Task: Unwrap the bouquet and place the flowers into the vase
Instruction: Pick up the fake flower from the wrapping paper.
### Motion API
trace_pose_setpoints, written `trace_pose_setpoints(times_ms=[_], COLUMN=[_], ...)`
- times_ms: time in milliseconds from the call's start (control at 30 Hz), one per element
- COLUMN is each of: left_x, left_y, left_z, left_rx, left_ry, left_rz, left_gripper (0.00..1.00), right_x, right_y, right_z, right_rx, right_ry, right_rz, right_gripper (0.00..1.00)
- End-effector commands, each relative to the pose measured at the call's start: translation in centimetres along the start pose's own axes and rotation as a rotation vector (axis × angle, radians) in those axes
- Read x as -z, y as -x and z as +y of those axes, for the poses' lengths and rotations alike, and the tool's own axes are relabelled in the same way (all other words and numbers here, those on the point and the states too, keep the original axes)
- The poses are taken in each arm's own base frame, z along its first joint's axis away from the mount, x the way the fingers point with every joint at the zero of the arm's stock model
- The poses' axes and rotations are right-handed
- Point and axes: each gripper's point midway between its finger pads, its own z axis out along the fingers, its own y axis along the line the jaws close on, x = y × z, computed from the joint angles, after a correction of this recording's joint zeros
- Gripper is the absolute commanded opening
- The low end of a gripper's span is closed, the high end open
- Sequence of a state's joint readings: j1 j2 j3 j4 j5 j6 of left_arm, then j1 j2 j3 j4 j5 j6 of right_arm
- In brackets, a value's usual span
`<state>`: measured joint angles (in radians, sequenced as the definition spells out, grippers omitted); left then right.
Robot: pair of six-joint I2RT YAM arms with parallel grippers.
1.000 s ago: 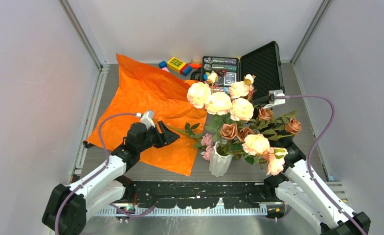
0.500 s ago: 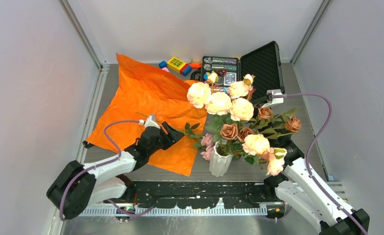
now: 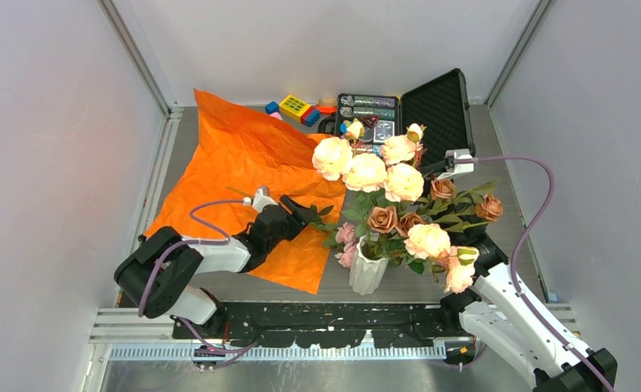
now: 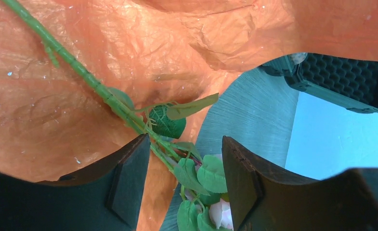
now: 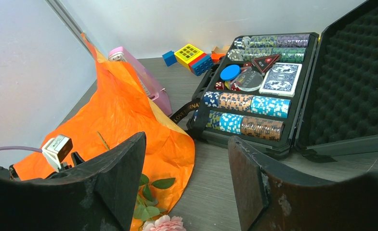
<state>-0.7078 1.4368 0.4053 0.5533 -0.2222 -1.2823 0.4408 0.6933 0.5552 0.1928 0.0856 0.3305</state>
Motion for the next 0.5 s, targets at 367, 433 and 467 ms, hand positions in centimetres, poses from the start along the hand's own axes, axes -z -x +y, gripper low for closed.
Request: trace_pose_setpoints(times_ms=[367,433,467], left_x=[-1.1,-1.3,-1.3], left_y=[0.1,0.0,-0.1], left_z=[-0.1,-0.1,0.0], left_rx=[0.092,0.095,0.092], left_ry=[0.003,-0.004,0.003], left_rz=[-0.089,-0.090,-0.088], left_gripper=[0.53,0.52,0.52], right_x=[0.1,0.1,0.2], right_y=[1.8,1.9,1.9], right_z=[-0.3,-0.3,-0.3], right_rx=[0.031,0.032,0.032], right_ry=[-0.019,-0.022,-0.022], right_rz=[-0.062,-0.063,-0.062], right_gripper=[0.68,0.68,0.68])
